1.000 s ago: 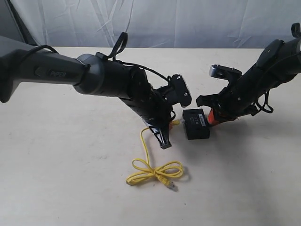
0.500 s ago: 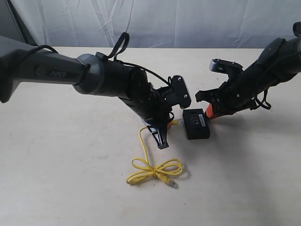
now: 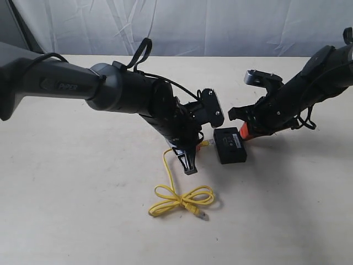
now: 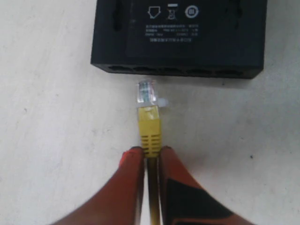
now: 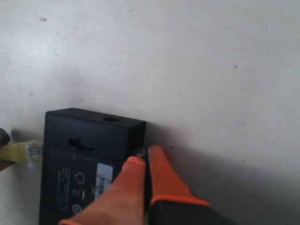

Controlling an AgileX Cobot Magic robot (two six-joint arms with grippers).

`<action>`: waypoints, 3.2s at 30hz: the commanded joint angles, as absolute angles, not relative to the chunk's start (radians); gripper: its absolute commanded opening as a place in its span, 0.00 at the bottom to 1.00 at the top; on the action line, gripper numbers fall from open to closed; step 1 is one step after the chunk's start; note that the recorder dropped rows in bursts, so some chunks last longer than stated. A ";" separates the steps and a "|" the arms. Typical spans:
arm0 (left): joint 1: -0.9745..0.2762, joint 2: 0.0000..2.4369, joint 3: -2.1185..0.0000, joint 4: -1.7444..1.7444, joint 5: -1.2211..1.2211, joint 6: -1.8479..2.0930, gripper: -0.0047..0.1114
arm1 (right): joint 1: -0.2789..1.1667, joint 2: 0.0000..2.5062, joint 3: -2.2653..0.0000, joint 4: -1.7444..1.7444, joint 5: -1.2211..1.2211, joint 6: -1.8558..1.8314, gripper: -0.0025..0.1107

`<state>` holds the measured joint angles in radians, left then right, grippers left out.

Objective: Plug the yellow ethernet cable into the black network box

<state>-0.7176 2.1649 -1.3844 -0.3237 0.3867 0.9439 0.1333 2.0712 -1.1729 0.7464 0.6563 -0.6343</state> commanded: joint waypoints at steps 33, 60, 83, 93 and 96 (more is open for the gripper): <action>-0.719 2.163 -1.387 -0.296 0.339 0.962 0.04 | 0.131 2.074 -1.171 0.799 0.733 -0.663 0.02; -0.584 2.163 -1.385 -0.815 0.495 1.627 0.04 | 0.129 2.074 -1.171 0.786 0.705 -0.663 0.02; -0.634 2.193 -1.379 -0.807 0.403 1.575 0.04 | 0.129 2.074 -1.171 0.792 0.701 -0.661 0.02; -0.637 2.193 -1.379 -0.735 0.403 1.511 0.04 | 0.129 2.074 -1.171 0.818 0.711 -0.661 0.02; -0.637 2.193 -1.379 -0.648 0.400 1.435 0.04 | 0.129 2.074 -1.171 0.820 0.719 -0.659 0.02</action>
